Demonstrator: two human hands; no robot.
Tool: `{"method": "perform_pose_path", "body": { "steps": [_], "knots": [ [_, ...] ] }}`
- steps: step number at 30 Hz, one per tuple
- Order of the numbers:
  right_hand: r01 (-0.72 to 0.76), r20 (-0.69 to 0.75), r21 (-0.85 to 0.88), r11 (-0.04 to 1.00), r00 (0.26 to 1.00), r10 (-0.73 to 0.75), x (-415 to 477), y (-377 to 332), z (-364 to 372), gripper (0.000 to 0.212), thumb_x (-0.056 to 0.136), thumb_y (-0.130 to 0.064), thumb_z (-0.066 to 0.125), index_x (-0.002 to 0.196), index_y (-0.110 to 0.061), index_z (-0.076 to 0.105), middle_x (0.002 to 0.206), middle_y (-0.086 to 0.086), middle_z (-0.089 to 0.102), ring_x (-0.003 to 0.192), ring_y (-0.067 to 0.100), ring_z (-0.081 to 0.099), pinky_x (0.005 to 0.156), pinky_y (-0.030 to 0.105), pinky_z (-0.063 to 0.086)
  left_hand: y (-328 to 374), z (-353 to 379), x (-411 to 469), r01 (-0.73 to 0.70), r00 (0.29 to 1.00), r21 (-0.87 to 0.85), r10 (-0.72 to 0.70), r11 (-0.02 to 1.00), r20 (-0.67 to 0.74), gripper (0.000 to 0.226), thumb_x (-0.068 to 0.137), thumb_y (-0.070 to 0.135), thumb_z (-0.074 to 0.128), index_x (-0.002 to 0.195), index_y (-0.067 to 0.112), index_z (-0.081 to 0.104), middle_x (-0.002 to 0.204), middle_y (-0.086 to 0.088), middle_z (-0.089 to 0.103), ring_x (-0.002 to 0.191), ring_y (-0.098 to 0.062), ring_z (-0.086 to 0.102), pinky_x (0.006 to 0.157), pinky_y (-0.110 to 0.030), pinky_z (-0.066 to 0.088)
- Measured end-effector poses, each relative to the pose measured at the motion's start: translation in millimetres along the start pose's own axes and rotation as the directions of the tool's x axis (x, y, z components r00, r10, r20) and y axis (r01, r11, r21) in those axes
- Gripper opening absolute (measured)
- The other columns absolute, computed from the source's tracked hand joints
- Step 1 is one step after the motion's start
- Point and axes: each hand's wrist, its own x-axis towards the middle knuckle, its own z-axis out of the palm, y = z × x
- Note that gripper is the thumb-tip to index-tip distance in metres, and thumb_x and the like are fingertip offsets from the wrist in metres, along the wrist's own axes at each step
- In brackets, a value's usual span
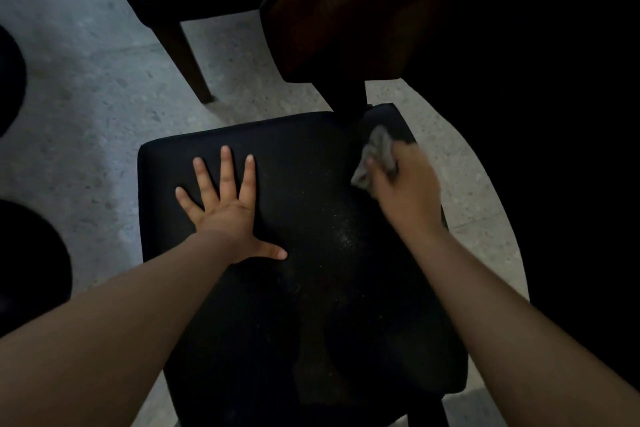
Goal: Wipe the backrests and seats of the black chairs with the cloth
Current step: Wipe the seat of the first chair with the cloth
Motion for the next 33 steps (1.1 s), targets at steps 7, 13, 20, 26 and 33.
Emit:
{"method": "perform_pose_path", "body": {
  "steps": [7,13,20,26,33],
  "knots": [
    [-0.047,-0.061,-0.183,0.982,0.997,0.036,31.6,0.3,32.2,0.032,0.096,-0.037,0.054,0.118,-0.015,0.055,0.11,0.007,0.051,0.094,0.017,0.05,0.073,0.027,0.037,-0.7,0.9,0.1,-0.001,1.0,-0.003,0.001,1.0,-0.004,0.16,0.047,0.077,0.077,0.131,0.031,-0.05,0.129,-0.004,-0.065,0.125,-0.042,-0.051,0.107,-0.072,-0.012],
    [0.125,0.229,-0.007,0.992,0.966,-0.12,-46.6,-8.2,15.4,0.033,0.097,-0.043,0.053,0.119,-0.019,0.057,0.1,-0.007,0.045,0.084,0.009,0.052,0.066,0.025,0.037,-0.9,1.3,0.5,-0.001,1.0,-0.004,0.001,1.0,-0.006,0.161,0.045,0.078,0.077,0.13,0.031,-0.051,0.128,-0.003,-0.066,0.124,-0.042,-0.051,0.106,-0.072,-0.013],
    [-0.009,-0.056,-0.022,1.0,0.998,0.008,51.9,-13.1,15.8,0.031,0.095,-0.037,0.057,0.112,-0.011,0.06,0.107,0.009,0.05,0.097,0.022,0.051,0.076,0.026,0.034,-1.6,1.6,1.5,0.001,1.0,-0.008,-0.001,1.0,-0.007,0.161,0.046,0.077,0.078,0.131,0.031,-0.05,0.129,-0.003,-0.065,0.124,-0.041,-0.052,0.107,-0.072,-0.014],
    [0.016,0.038,-0.01,1.0,0.999,-0.015,24.6,-23.2,34.5,0.032,0.097,-0.031,0.056,0.125,-0.016,0.056,0.115,0.003,0.05,0.098,0.008,0.047,0.081,0.023,0.038,-0.8,2.1,2.6,0.0,1.0,-0.008,0.0,1.0,-0.01,0.16,0.046,0.077,0.078,0.129,0.031,-0.052,0.127,-0.003,-0.066,0.124,-0.042,-0.052,0.106,-0.072,-0.014],
    [0.071,0.226,0.138,0.988,0.969,-0.101,-25.2,-20.9,9.4,0.016,0.094,-0.035,0.06,0.104,-0.023,0.062,0.094,-0.008,0.047,0.078,0.003,0.046,0.064,0.011,0.03,-1.1,2.6,2.5,-0.001,1.0,-0.005,0.001,1.0,-0.013,0.16,0.046,0.077,0.078,0.128,0.031,-0.052,0.128,-0.003,-0.066,0.123,-0.042,-0.052,0.106,-0.072,-0.015]
  ]
}}
